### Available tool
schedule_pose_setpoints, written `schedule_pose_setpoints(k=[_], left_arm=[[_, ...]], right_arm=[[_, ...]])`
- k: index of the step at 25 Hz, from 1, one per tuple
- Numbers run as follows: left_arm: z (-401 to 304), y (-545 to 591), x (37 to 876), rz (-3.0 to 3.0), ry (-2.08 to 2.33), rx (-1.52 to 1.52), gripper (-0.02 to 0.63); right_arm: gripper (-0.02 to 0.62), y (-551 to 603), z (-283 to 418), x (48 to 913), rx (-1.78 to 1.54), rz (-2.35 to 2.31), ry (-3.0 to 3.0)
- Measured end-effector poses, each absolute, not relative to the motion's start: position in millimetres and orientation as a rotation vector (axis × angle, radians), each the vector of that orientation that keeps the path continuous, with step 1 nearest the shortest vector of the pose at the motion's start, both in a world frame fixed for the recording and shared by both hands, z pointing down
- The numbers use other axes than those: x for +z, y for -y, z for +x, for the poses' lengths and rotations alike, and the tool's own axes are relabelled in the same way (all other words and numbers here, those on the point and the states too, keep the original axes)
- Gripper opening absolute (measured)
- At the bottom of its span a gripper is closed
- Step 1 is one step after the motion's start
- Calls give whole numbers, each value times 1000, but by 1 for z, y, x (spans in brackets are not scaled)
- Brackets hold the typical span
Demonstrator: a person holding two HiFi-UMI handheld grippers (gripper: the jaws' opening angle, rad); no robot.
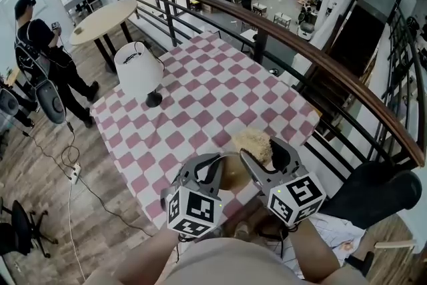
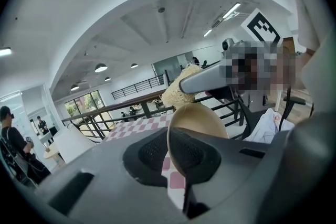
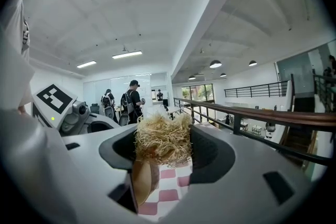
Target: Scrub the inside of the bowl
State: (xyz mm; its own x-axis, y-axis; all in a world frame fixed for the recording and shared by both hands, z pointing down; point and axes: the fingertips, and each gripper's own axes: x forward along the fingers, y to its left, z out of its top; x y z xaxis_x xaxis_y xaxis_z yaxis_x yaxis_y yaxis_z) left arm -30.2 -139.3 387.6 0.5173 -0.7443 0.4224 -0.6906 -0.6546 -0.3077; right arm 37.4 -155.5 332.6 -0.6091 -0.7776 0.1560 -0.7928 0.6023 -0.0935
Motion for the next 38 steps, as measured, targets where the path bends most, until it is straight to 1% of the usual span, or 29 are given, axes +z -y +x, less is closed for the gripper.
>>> schedule_pose_setpoints(k=[10,18,25,30,34,38], left_arm=[[-58,164,411,-2890,-1409,-805,25],[-69,181,434,-2985,-1507,-789,25],[-83,187,484,-3064,-1570,-899,25],[-87,190,505,-3289,-1671,-774,25],[-87,189,529,-3272,-1654,-895,25],[-84,191,553,-3336,-1664,-913,25]], right_arm=[[258,172,62,362,310,1399,2646],[258,184,72,406,409,1408,2577],[258,186,69,457,525,1365,2511],[258,184,65,487,575,1346,2455],[258,175,58,511,588,1325,2405],[258,171,50,537,668,1318,2379]])
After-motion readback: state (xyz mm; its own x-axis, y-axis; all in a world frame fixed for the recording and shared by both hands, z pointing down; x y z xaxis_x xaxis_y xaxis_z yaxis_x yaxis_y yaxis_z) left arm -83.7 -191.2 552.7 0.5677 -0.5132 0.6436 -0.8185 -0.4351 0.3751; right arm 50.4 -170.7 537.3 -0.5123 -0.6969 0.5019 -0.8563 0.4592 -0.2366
